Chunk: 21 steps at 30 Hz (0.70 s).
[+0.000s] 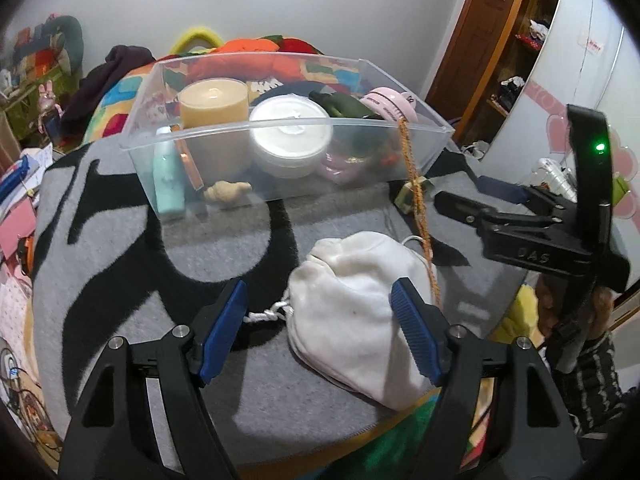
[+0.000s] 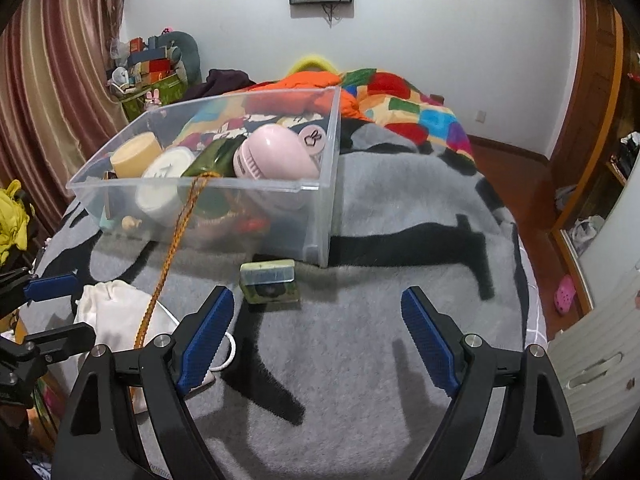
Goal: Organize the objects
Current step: 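Withdraw the left tool to the white cloth bag while the right tool moves to the small green box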
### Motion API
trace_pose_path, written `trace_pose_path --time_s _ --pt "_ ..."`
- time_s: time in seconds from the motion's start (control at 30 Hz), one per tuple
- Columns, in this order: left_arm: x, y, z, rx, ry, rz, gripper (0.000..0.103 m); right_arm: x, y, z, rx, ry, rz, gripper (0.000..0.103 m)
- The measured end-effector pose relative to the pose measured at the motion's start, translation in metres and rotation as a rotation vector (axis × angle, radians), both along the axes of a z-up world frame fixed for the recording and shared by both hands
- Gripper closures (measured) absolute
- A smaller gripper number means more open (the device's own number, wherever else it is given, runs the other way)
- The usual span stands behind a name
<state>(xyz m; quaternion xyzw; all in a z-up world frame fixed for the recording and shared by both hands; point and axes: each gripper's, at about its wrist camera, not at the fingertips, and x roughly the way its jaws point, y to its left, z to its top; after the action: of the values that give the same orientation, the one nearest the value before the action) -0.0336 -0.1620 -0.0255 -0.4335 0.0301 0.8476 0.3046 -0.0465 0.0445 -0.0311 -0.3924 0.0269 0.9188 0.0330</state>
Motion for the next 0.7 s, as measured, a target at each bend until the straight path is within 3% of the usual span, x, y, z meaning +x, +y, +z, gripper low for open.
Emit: trace_pose_path --time_s 0.17,0.43,0.7 --pt "0.008 0.009 -0.006 0.014 -0.031 -0.051 0.029 -0.001 -0.003 -0.003 -0.008 -0.008 0.005 0.019" --pt "0.008 0.027 -0.017 -0.041 -0.025 -0.052 0.016 -0.008 -0.002 -0.009 -0.033 -0.024 0.022 0.019" --pt "0.01 0.044 -0.023 -0.101 0.038 -0.056 0.003 -0.021 0.0 -0.019 -0.07 -0.043 0.027 0.019"
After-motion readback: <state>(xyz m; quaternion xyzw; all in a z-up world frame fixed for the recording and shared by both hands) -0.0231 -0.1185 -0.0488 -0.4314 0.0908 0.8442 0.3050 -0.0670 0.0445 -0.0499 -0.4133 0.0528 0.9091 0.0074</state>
